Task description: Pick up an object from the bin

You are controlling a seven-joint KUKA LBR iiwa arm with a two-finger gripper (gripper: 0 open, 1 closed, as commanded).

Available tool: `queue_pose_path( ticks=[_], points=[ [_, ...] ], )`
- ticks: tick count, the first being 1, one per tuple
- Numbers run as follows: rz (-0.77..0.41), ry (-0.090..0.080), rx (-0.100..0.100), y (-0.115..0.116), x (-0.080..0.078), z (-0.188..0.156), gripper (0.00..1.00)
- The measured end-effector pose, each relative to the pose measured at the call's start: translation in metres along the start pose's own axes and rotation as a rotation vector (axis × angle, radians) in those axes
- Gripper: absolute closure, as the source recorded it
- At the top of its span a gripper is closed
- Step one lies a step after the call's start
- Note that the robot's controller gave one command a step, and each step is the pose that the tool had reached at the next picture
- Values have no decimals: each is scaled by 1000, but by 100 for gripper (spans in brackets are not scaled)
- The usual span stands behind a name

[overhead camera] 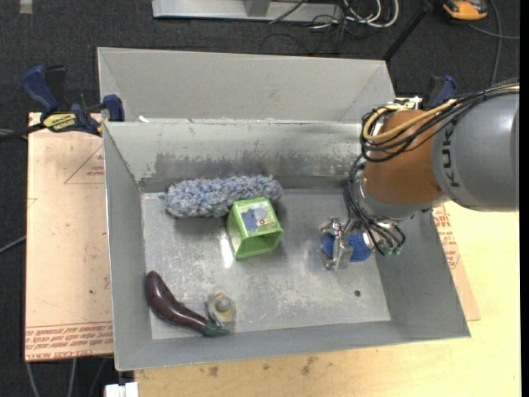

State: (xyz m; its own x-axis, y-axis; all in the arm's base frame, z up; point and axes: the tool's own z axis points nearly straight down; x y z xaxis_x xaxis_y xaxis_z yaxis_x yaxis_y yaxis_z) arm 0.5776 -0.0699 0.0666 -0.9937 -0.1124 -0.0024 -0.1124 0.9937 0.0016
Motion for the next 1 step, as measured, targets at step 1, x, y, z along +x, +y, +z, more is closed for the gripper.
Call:
queue_pose_path(
  ticks=[1],
  points=[
    [9, 1, 0, -1, 2, -4, 100]
  ],
)
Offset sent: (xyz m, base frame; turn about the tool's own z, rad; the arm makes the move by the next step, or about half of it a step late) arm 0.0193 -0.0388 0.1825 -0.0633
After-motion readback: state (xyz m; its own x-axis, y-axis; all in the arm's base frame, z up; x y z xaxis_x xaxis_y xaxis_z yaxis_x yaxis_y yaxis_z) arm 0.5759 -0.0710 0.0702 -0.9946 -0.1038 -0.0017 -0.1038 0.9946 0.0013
